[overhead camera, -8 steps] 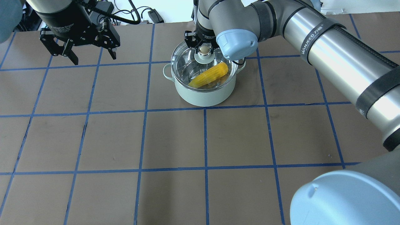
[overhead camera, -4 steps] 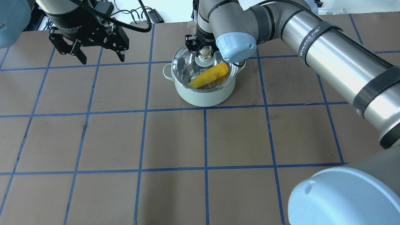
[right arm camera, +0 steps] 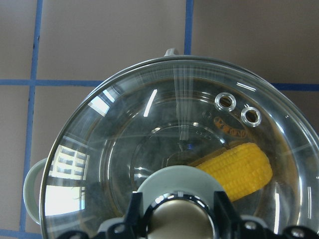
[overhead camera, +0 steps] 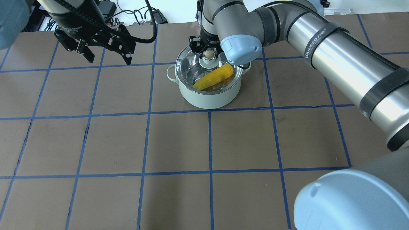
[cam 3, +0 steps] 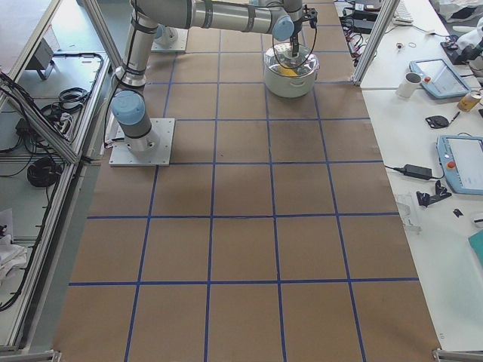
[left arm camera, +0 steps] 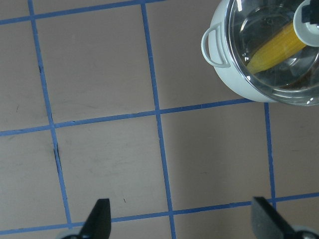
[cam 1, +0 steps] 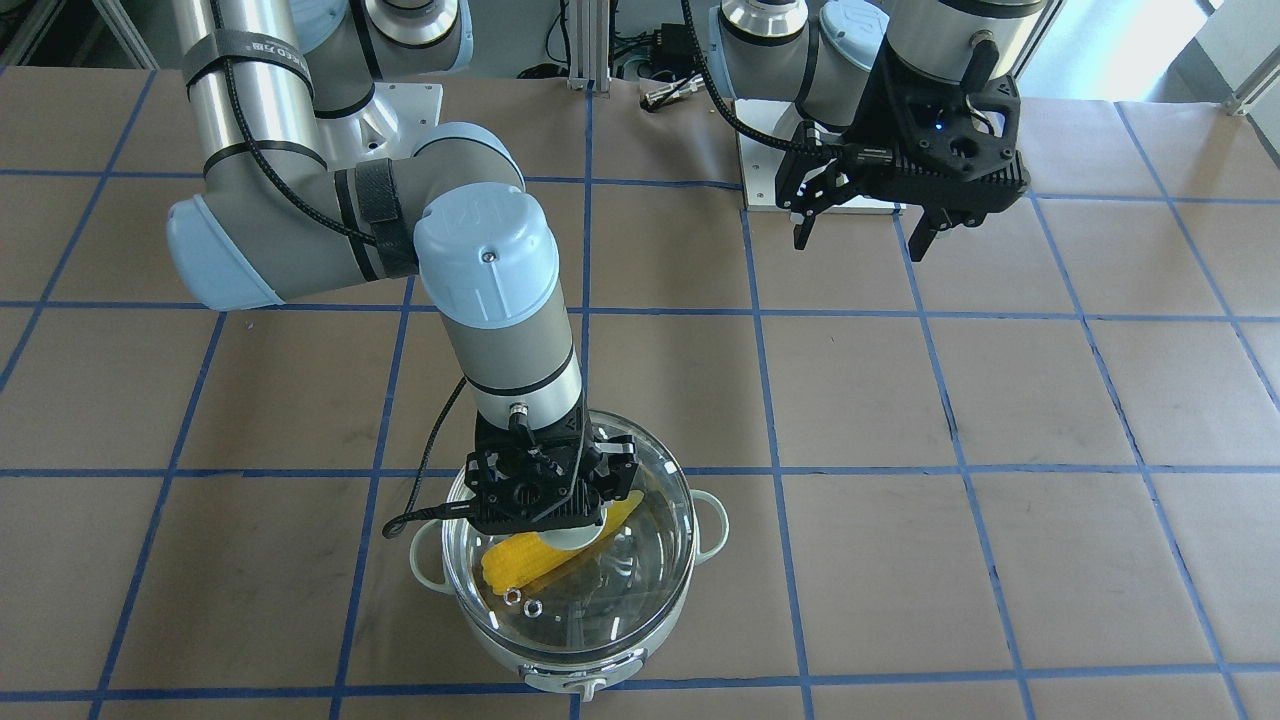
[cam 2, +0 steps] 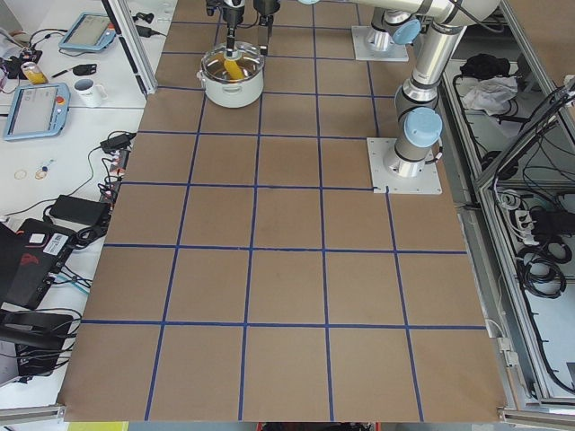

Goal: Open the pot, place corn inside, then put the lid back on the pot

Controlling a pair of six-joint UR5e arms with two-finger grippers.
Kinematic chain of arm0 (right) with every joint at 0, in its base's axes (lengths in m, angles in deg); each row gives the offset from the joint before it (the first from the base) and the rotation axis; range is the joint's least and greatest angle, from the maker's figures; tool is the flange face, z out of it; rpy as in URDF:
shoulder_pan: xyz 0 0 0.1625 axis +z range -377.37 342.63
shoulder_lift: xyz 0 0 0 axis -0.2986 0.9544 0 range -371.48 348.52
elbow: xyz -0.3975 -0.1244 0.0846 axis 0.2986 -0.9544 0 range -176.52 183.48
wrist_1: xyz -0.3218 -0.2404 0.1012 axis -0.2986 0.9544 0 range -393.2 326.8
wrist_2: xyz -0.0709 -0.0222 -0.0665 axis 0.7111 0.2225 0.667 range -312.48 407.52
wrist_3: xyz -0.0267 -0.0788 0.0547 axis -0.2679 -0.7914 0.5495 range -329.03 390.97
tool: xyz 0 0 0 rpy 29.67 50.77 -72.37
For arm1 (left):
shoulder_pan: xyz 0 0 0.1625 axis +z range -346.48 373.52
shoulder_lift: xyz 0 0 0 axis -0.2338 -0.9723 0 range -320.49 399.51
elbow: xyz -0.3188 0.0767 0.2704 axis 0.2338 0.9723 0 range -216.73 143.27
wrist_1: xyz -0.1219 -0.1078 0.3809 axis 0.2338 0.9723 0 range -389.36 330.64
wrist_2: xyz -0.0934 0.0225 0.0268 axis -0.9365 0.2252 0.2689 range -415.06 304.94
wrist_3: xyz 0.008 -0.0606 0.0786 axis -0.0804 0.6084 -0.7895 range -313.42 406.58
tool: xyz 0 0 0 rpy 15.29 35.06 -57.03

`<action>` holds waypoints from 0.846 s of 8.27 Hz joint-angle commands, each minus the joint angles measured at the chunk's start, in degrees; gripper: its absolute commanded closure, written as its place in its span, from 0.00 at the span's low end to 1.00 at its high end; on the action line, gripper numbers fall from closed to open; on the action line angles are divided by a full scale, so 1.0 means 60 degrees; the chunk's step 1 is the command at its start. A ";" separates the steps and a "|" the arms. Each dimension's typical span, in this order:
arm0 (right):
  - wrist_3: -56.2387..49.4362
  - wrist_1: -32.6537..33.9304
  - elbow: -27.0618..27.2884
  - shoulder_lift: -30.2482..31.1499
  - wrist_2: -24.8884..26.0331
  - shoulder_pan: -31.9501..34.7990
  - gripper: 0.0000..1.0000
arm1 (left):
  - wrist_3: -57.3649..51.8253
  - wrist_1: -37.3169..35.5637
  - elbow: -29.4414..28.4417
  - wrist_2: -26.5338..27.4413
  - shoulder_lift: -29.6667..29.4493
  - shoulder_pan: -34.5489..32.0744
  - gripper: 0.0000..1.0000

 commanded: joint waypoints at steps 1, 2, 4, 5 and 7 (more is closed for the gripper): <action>-0.0059 0.0219 0.0001 -0.0064 -0.0021 0.0000 0.90 | -0.0105 -0.0009 -0.0008 0.0050 0.0012 0.0067 0.00; -0.0060 0.0219 0.0001 -0.0065 -0.0021 0.0000 0.90 | -0.0134 -0.0010 -0.0008 0.0108 -0.0002 0.0125 0.00; -0.0060 0.0219 0.0016 -0.0065 -0.0021 0.0000 0.90 | -0.0120 -0.0010 0.0007 0.0108 0.0027 0.0141 0.00; -0.0089 0.0219 0.0016 -0.0079 -0.0021 0.0000 0.90 | -0.0134 -0.0024 0.0065 0.0079 0.0027 0.0141 0.00; -0.0265 0.0248 0.0016 -0.0079 -0.0007 0.0000 0.90 | -0.0134 0.0005 0.0095 0.0049 0.0042 0.0141 0.00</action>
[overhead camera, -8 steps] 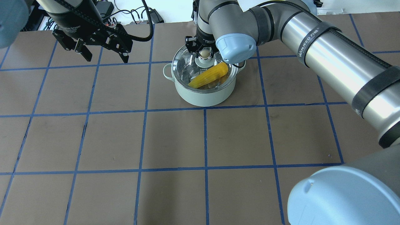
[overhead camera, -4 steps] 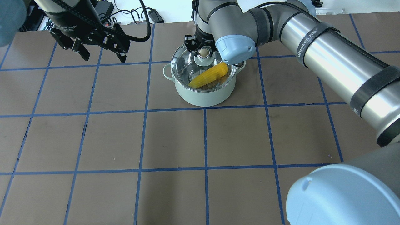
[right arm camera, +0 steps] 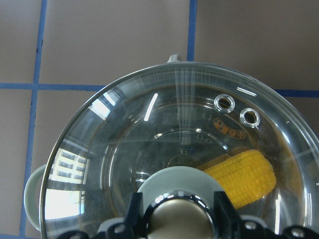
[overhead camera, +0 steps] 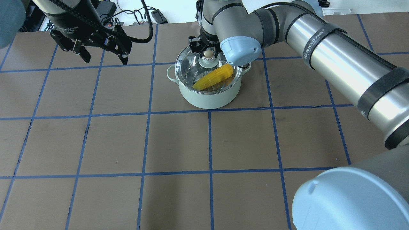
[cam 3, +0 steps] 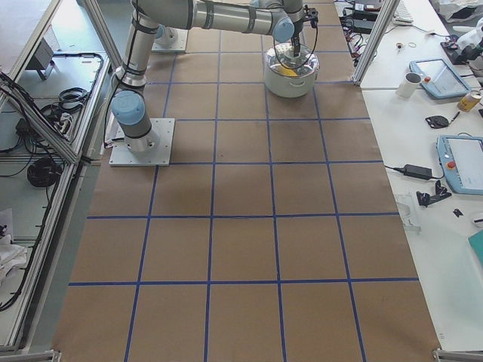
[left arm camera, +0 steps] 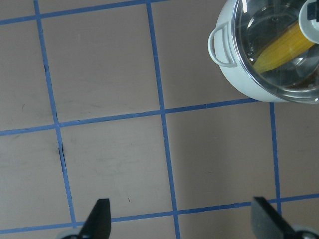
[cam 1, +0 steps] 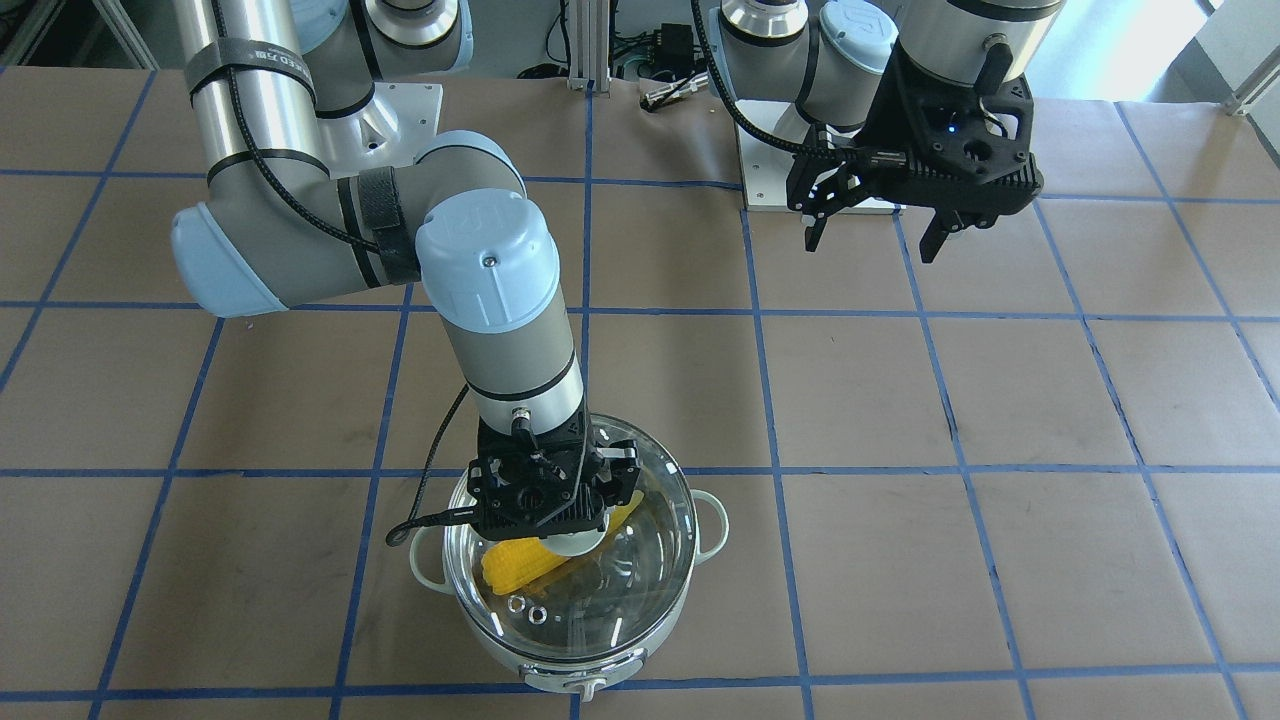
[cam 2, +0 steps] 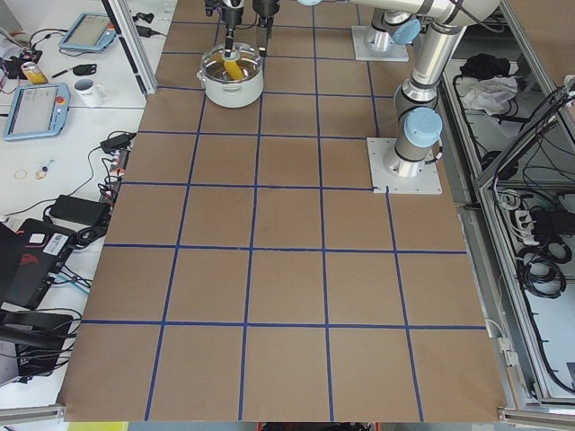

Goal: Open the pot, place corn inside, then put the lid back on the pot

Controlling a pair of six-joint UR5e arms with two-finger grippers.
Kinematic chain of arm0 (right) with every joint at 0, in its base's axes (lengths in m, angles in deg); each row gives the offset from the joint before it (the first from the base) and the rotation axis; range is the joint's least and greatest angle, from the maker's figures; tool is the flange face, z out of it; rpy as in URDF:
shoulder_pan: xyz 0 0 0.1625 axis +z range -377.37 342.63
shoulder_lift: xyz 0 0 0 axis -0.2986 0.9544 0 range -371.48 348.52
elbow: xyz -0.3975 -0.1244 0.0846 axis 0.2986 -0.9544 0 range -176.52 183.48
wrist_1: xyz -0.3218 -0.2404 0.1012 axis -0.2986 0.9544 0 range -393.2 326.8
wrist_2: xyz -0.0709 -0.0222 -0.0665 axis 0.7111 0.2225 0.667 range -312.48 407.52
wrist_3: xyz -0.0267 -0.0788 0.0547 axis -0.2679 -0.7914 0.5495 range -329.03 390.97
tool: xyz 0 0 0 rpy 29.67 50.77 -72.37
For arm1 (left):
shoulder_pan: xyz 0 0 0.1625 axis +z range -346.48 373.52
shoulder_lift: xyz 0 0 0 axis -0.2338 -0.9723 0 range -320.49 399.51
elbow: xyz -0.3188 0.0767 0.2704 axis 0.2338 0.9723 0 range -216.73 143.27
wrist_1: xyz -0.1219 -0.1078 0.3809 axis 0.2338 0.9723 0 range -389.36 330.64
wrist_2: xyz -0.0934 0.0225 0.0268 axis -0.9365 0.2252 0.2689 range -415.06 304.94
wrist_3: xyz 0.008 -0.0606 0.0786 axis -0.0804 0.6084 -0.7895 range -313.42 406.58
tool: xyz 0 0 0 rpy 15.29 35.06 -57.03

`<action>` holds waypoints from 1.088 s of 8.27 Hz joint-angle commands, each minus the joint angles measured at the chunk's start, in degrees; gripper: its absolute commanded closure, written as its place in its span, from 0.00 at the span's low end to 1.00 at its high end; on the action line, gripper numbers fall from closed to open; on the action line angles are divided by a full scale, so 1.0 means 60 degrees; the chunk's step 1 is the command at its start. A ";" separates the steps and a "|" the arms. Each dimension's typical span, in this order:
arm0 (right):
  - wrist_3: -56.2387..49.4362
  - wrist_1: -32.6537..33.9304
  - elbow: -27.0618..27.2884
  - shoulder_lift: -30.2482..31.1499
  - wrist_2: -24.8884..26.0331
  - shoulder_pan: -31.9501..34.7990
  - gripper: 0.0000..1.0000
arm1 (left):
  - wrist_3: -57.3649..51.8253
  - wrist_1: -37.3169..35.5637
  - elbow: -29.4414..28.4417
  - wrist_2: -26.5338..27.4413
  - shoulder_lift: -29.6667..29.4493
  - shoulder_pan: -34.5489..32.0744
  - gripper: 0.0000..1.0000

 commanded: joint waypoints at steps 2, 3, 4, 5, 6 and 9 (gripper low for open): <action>-0.0126 0.0218 0.0000 -0.0063 0.0009 0.0000 0.90 | -0.0015 0.0019 0.0028 0.0071 0.0022 -0.0011 0.00; -0.0140 0.0277 0.0000 -0.0063 0.0009 0.0000 0.90 | -0.0015 0.0018 0.0028 0.0027 0.0037 0.0018 0.00; -0.0199 0.0335 0.0000 -0.0077 0.0009 0.0000 0.90 | 0.0086 0.0018 0.0028 0.0027 0.0037 0.0033 0.00; -0.0214 0.0336 0.0000 -0.0092 0.0023 0.0000 0.90 | 0.0102 0.0018 0.0057 0.0027 0.0022 0.0077 0.00; -0.0214 0.0336 0.0000 -0.0092 0.0023 0.0000 0.90 | 0.0117 0.0018 -0.0016 0.0056 0.0037 0.0063 0.00; -0.0185 0.0321 0.0015 -0.0092 0.0023 0.0000 0.90 | 0.0102 0.0004 0.0028 0.0041 0.0022 0.0063 0.00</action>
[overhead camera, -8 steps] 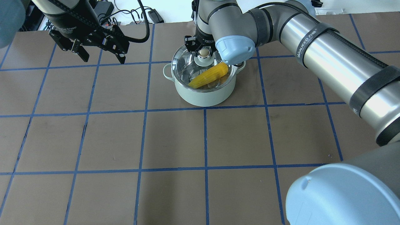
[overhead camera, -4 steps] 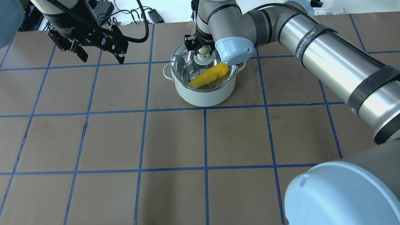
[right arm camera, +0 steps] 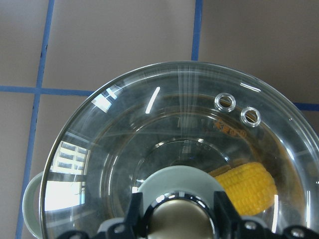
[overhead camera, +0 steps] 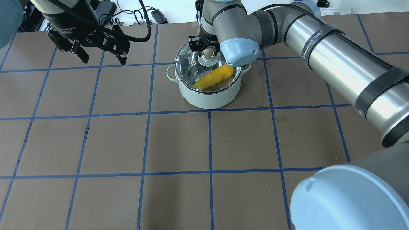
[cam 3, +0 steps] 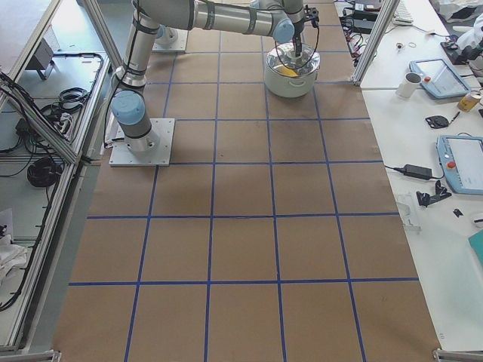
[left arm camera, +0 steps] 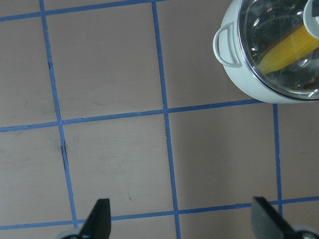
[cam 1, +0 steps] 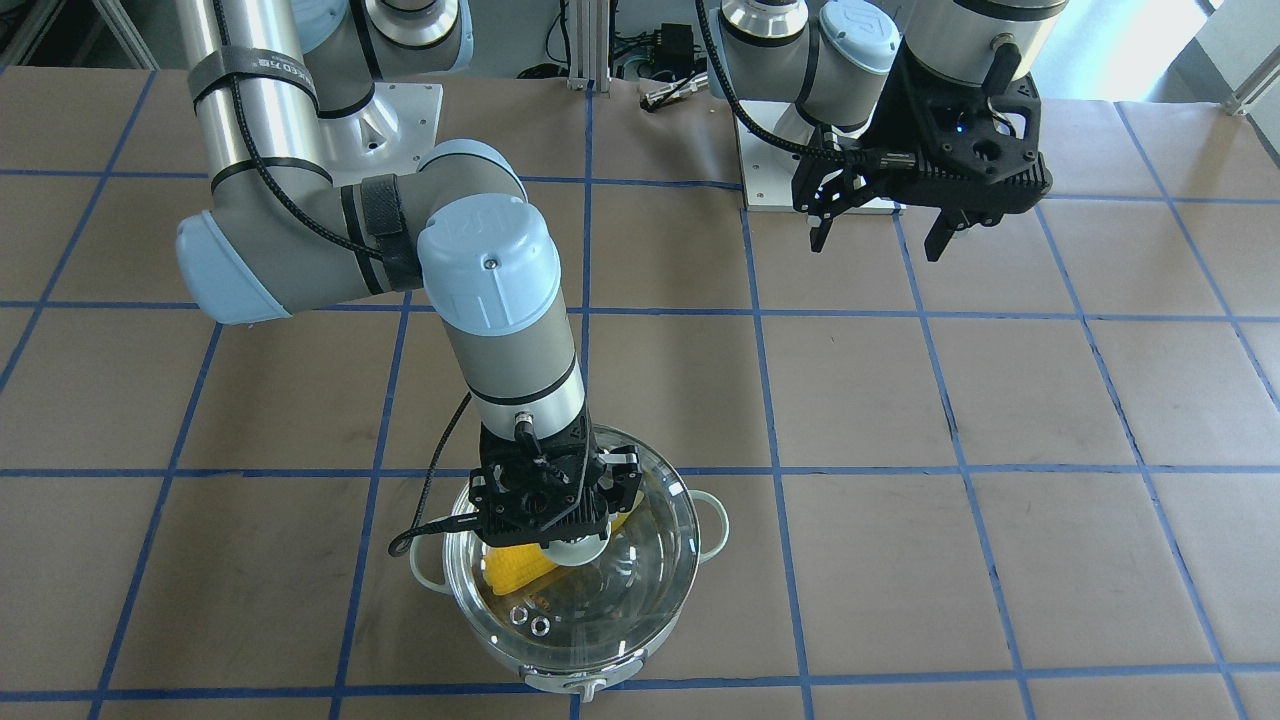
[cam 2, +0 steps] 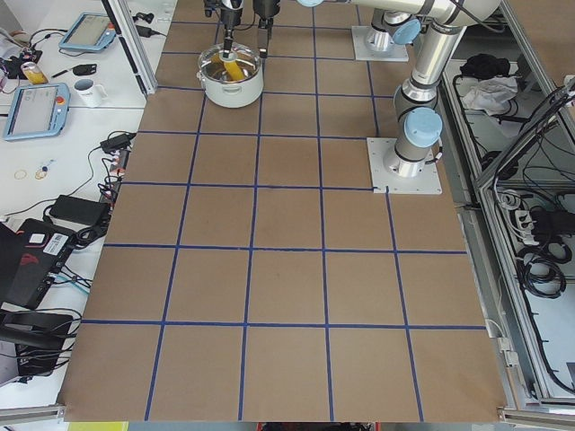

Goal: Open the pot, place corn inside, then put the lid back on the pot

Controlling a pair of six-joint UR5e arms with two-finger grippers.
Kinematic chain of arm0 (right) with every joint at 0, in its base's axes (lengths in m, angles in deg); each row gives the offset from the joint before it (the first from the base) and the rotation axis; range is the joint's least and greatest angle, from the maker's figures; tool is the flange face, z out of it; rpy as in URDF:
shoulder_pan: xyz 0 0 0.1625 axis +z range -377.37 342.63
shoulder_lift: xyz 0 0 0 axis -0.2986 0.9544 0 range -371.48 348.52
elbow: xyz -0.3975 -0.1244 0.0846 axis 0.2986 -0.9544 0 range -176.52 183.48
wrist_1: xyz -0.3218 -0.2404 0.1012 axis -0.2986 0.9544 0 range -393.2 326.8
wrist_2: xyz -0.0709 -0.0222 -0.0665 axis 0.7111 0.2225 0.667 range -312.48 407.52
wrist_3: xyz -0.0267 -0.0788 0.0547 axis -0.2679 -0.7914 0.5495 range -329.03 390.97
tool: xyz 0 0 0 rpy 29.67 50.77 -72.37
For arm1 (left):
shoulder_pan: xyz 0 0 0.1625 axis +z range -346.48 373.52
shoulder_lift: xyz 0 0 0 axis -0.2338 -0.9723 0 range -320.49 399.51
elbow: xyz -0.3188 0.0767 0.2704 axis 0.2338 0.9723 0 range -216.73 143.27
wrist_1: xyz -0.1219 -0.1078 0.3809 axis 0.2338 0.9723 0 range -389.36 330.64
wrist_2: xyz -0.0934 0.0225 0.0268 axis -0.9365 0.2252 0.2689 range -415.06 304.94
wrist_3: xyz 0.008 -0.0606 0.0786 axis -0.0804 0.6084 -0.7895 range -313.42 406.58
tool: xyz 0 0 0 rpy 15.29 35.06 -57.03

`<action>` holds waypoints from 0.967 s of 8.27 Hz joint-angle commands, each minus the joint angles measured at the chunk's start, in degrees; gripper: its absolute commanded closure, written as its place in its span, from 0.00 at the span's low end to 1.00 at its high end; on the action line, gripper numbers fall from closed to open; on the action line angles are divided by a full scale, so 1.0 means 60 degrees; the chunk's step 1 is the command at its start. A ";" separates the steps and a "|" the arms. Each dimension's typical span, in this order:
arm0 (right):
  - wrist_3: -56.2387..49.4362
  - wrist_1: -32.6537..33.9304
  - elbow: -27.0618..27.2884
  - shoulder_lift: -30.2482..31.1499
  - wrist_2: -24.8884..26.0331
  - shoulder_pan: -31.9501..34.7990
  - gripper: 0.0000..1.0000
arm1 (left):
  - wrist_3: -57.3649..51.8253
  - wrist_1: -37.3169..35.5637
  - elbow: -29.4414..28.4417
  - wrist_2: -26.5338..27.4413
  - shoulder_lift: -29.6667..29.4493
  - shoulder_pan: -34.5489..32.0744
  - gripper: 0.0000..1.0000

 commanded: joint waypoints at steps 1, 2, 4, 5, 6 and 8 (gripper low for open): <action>0.0027 -0.0042 0.0008 -0.0001 -0.0014 0.0000 0.90 | -0.0006 -0.0004 -0.0012 -0.0004 -0.0004 0.0001 0.00; 0.0041 -0.0071 0.0008 -0.0001 -0.0014 0.0000 0.90 | -0.0006 -0.0004 -0.0026 -0.0004 -0.0004 0.0001 0.00; 0.0144 -0.0478 -0.0006 0.0086 0.0030 -0.0015 0.90 | -0.0006 -0.0004 -0.0026 0.0010 0.0010 0.0015 0.00; 0.0115 -0.0554 0.0008 0.0087 0.0059 0.0000 0.90 | -0.0006 -0.0004 -0.0026 0.0010 0.0010 0.0030 0.00; 0.0071 -0.0555 -0.0006 0.0087 0.0045 -0.0015 0.90 | -0.0006 -0.0004 -0.0012 0.0010 0.0010 0.0016 0.00; 0.0129 -0.0541 -0.0006 0.0087 0.0030 0.0000 0.90 | -0.0006 -0.0004 0.0003 0.0025 0.0010 0.0015 0.00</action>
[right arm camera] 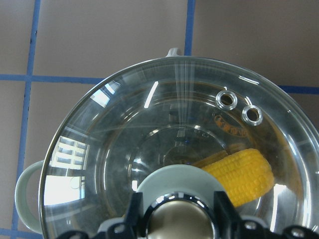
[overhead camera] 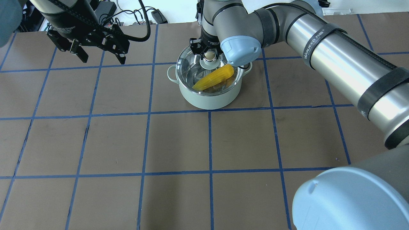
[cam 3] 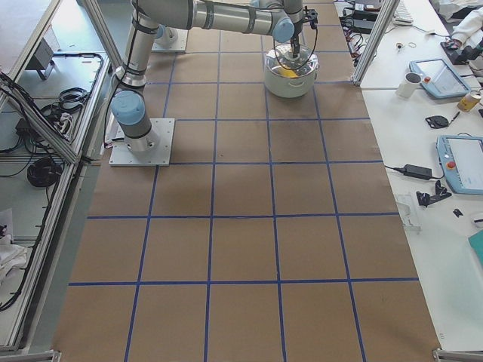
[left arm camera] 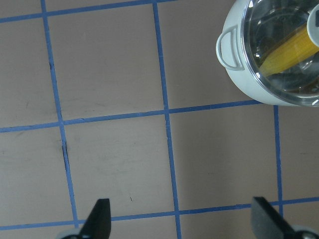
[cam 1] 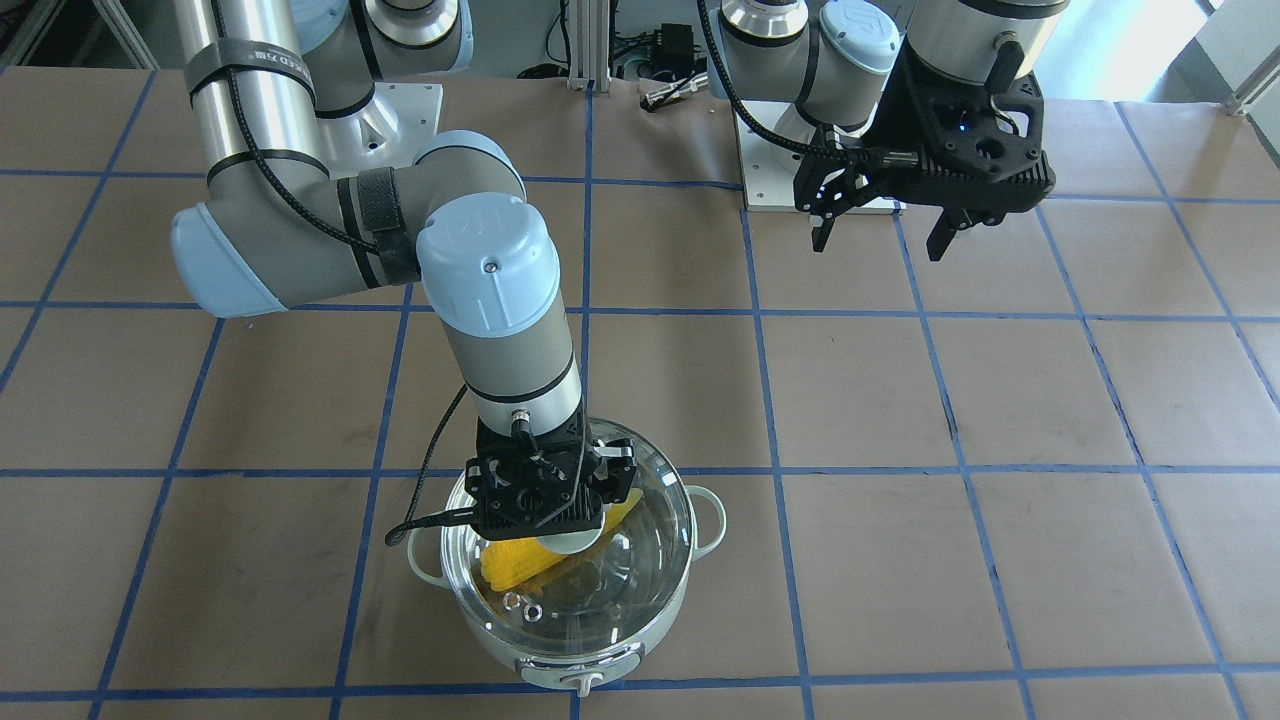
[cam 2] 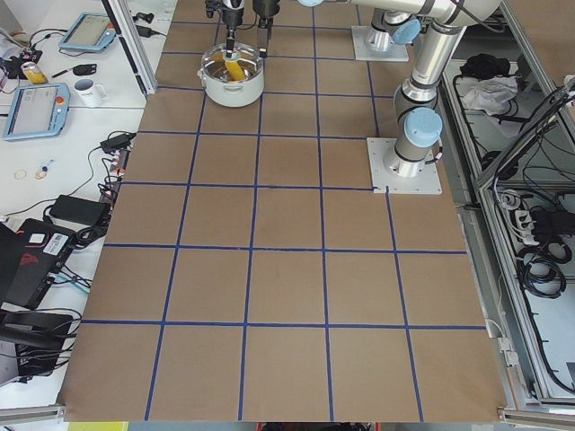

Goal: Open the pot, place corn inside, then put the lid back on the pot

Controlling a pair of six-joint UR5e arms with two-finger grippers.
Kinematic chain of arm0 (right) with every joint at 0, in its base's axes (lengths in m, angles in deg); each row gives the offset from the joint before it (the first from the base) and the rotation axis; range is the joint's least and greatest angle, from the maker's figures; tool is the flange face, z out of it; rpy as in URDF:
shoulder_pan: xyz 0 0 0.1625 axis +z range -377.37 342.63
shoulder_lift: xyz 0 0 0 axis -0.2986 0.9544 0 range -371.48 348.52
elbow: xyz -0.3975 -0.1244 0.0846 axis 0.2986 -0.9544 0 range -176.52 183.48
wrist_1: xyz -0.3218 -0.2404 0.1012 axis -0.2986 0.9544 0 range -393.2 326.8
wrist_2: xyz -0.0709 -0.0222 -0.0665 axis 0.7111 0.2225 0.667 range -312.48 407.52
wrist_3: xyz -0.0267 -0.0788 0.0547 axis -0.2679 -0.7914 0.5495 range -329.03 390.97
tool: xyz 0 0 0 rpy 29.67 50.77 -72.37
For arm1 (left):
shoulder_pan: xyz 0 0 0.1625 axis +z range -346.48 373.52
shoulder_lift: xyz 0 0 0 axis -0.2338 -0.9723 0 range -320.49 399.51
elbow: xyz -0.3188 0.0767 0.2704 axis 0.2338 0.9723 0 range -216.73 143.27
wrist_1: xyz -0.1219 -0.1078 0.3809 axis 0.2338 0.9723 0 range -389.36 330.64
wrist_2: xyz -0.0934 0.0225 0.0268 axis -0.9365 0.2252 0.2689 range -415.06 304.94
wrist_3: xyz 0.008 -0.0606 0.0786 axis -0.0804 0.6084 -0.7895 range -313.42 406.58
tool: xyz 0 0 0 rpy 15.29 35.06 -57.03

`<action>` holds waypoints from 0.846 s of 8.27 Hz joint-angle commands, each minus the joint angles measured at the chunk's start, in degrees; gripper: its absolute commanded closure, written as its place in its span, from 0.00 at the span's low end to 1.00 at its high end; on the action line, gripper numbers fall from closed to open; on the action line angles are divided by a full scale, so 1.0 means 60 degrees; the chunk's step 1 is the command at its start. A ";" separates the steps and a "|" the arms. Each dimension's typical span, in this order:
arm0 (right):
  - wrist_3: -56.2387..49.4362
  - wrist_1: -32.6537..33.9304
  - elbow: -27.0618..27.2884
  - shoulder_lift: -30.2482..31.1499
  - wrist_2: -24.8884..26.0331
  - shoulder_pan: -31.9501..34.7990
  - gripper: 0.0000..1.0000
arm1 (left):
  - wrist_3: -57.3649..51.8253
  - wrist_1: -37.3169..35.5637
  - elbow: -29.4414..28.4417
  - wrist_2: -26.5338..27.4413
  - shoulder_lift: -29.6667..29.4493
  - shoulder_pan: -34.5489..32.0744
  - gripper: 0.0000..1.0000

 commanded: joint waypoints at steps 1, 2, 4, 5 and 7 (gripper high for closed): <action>0.0030 -0.0007 -0.0003 -0.0025 -0.0023 0.0010 0.85 | 0.0000 0.0000 0.0032 0.0008 0.0001 0.0003 0.00; 0.0044 -0.0022 0.0012 -0.0040 0.0093 0.0010 0.61 | 0.0000 0.0000 0.0047 -0.0006 0.0001 0.0003 0.00; 0.0015 -0.0022 -0.0075 -0.0011 0.0065 -0.0019 0.00 | 0.0000 0.0000 0.0047 0.0008 0.0001 0.0003 0.00; -0.0057 -0.0022 -0.0105 0.0062 0.0079 -0.0033 0.00 | 0.0000 0.0000 0.0047 -0.0006 0.0030 0.0003 0.00; -0.0145 -0.0066 -0.0091 0.0309 0.0094 -0.0164 0.00 | 0.0015 0.0000 -0.0070 -0.0021 0.0030 0.0018 0.00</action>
